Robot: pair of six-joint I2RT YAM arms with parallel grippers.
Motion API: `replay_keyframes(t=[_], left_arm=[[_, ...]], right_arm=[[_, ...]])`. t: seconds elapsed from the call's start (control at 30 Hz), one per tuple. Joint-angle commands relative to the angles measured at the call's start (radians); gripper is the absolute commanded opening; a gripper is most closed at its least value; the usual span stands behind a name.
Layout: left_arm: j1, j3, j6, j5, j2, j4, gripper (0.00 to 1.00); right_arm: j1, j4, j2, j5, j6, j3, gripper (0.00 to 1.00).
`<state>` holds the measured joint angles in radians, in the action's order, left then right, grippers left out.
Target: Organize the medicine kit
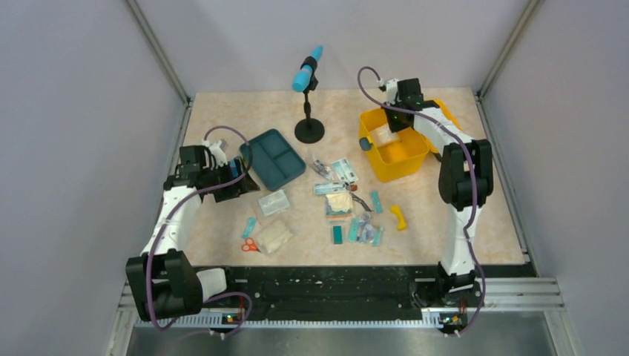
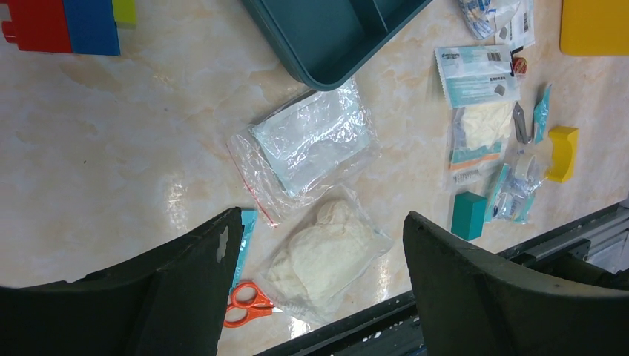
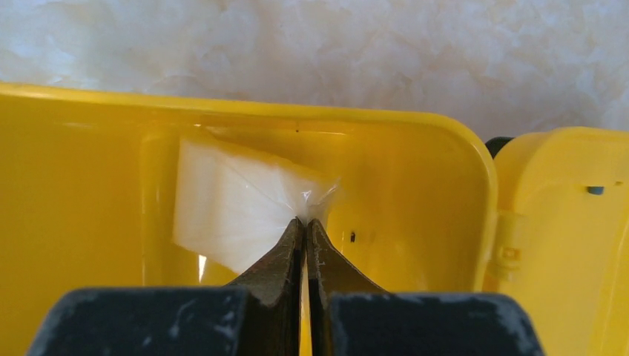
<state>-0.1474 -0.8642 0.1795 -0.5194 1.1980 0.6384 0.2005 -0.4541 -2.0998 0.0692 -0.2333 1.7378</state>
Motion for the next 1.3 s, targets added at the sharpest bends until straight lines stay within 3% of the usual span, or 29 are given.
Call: replay_keyframes(t=[0.0, 0.17, 0.3, 0.43, 0.6, 0.87, 1.07, 1.27], left_arm=[[0.003, -0.050, -0.034, 0.011, -0.023, 0.014, 0.83], [0.003, -0.047, -0.043, 0.023, -0.027, 0.020, 0.83], [0.003, -0.052, -0.047, 0.034, -0.029, 0.023, 0.83], [0.003, -0.055, -0.056, 0.040, -0.027, 0.026, 0.84], [0.004, -0.053, -0.053, 0.050, -0.023, 0.026, 0.84], [0.003, -0.030, -0.050, 0.151, 0.025, 0.015, 0.82], [0.025, -0.077, -0.072, 0.057, 0.136, 0.082, 0.69], [0.221, -0.172, -0.311, 0.040, 0.286, 0.280, 0.66]], right_arm=[[0.010, 0.041, -0.046, -0.060, 0.035, 0.081, 0.00], [0.011, 0.057, -0.098, -0.109, 0.038, 0.112, 0.02], [0.011, 0.066, -0.121, -0.140, 0.038, 0.120, 0.24], [0.011, 0.067, -0.113, -0.144, 0.051, 0.128, 0.36], [0.010, 0.048, -0.067, -0.135, 0.093, 0.131, 0.37], [0.021, 0.006, 0.135, 0.013, 0.222, 0.063, 0.43], [0.028, -0.004, 0.351, 0.074, 0.255, -0.084, 0.60], [0.027, -0.013, 0.545, 0.120, 0.244, -0.269, 0.63]])
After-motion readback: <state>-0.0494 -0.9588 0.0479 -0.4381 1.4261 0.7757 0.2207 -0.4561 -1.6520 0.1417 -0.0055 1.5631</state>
